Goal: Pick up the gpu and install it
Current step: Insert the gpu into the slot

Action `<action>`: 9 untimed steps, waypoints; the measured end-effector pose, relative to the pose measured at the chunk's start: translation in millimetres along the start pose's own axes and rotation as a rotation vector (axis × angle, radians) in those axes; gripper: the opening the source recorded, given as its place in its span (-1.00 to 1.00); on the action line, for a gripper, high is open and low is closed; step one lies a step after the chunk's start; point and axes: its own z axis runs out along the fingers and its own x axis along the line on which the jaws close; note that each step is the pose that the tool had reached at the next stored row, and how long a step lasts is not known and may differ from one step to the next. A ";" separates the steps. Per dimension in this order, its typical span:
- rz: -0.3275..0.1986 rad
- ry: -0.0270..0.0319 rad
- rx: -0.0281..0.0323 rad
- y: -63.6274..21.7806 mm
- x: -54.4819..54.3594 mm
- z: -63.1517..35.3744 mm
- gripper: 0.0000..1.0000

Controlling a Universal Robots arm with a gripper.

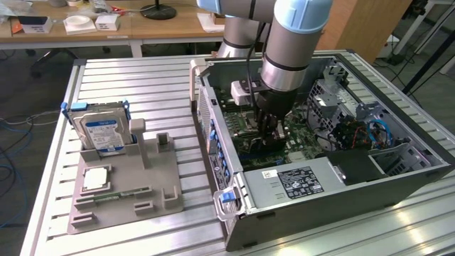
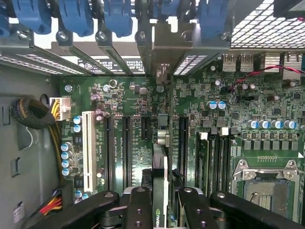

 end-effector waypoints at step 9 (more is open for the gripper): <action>0.000 -0.0002 0.0021 1.6 0.1 2.0 -0.48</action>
